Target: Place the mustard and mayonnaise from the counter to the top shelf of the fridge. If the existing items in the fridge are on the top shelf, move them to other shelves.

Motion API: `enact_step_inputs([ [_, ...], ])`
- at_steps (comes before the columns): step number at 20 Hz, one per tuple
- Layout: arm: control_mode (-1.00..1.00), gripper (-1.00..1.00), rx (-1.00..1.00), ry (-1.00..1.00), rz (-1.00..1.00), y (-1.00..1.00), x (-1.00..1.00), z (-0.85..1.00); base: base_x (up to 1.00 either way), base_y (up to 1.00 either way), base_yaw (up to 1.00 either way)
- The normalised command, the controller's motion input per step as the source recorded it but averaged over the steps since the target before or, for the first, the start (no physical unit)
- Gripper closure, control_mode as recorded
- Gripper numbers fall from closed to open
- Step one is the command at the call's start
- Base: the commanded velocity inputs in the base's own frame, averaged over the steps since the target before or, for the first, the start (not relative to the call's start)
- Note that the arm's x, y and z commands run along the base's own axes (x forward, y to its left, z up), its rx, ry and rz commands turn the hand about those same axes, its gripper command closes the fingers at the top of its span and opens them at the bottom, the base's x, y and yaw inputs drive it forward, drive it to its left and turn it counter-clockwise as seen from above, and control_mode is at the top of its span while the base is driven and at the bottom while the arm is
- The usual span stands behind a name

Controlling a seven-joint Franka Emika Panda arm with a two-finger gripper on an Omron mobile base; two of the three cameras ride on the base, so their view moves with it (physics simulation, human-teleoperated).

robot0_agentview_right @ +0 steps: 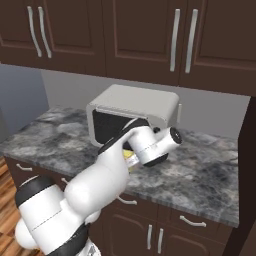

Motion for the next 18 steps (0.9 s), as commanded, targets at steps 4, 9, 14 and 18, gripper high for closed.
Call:
enact_step_inputs([
  [4, -1.00, -1.00, 0.11, -0.02, 0.03, 0.05, 0.00, -0.30, 0.00, 0.00, 0.00],
  [9, -1.00, -1.00, 0.12, -0.04, 0.00, 0.06, 0.07, -0.19, 0.00, 0.00, 0.00],
  [14, -1.00, -1.00, 0.09, 0.00, 0.01, 0.17, 0.03, -0.10, 0.00, 0.00, 0.00],
  [18, -1.00, -1.00, 0.05, 0.00, 0.05, 0.15, 0.00, -0.06, 0.00, 0.00, 0.00],
])
